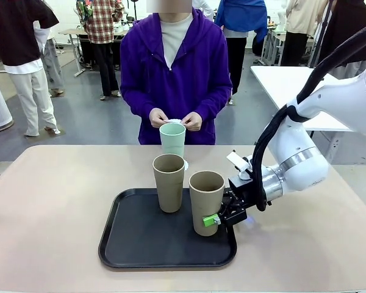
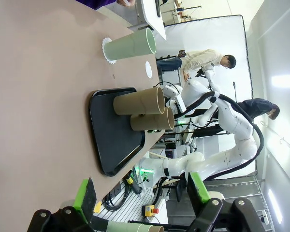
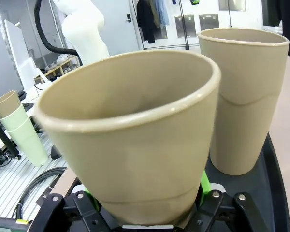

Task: Place coasters on the table and set cups on them.
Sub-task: Take one Reusable plastic cup from the Flat Tray and place it on a coaster set by the human.

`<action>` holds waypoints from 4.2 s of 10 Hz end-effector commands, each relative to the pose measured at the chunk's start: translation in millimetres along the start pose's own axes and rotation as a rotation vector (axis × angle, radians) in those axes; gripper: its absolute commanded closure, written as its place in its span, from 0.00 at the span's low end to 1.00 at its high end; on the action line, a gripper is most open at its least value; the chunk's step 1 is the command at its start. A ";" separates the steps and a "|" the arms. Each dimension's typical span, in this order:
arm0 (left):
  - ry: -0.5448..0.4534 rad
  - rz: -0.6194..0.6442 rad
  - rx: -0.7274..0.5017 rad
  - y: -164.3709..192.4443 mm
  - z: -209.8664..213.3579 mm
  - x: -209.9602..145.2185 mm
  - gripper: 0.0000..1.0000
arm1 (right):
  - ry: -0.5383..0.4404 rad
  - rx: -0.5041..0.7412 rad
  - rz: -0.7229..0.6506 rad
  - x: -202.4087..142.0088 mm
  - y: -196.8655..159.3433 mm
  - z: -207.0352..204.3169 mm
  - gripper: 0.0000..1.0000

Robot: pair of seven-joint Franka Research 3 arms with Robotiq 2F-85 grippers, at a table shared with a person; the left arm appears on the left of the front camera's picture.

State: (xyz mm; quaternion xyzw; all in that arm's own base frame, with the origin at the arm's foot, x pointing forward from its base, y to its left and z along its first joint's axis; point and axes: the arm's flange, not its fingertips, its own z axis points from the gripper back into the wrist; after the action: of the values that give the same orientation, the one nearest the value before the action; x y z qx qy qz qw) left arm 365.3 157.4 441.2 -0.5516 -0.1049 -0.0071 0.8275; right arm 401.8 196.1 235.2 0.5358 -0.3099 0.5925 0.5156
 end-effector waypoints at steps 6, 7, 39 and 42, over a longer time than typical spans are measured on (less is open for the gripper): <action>-0.002 -0.011 -0.010 -1.0 2.0 0.6 0.00 | -0.048 -0.241 0.018 99.0 78.6 65.2 1.00; -0.002 -0.011 -0.010 -1.0 2.0 0.6 0.00 | -0.069 -0.239 0.014 123.6 92.7 76.2 1.00; -0.002 -0.011 -0.010 -1.0 2.0 0.6 0.00 | -0.092 -0.520 -0.059 78.2 -46.8 376.2 0.18; -0.002 -0.011 -0.010 -1.0 2.0 0.6 0.00 | 0.002 -0.522 -0.037 33.9 -67.7 372.5 0.18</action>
State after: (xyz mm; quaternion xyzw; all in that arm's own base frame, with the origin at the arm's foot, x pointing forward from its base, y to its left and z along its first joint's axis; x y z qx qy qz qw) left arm 365.8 157.4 441.8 -0.5509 -0.1048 -0.0077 0.8279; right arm 579.2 -114.4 344.9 0.4036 -0.4457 0.4667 0.6486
